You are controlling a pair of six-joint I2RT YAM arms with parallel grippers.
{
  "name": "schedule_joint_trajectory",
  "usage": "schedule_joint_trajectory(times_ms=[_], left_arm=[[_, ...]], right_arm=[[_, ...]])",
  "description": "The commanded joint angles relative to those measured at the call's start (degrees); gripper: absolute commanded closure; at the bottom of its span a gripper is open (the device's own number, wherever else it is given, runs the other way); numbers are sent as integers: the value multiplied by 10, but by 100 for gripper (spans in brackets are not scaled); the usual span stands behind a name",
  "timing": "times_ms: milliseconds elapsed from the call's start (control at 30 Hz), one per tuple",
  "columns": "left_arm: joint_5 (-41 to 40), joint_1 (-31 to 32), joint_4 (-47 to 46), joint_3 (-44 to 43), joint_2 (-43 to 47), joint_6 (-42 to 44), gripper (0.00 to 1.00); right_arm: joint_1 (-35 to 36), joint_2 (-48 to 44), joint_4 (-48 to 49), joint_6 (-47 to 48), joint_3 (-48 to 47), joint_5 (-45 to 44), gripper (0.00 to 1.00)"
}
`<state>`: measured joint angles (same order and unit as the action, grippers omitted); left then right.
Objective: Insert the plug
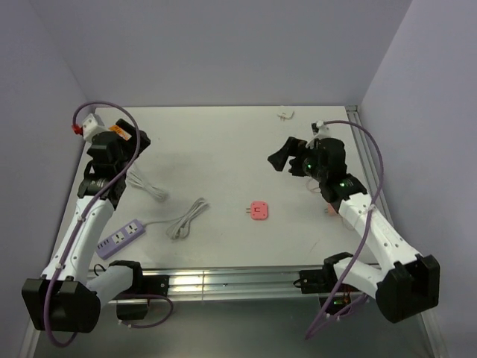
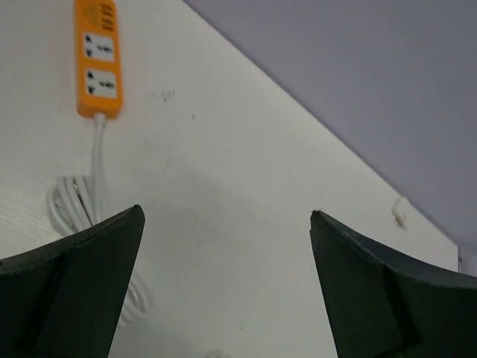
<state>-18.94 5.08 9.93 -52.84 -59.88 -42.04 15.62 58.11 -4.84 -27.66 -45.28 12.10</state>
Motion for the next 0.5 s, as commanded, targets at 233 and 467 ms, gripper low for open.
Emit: schedule_joint_trajectory(times_ms=[233,467], left_arm=[[332,-11,11,30,64,40,0],[475,18,-26,58,71,25,1]], right_arm=[[57,118,-222,-59,-67,27,3],[151,140,-281,-88,-107,-90,5]])
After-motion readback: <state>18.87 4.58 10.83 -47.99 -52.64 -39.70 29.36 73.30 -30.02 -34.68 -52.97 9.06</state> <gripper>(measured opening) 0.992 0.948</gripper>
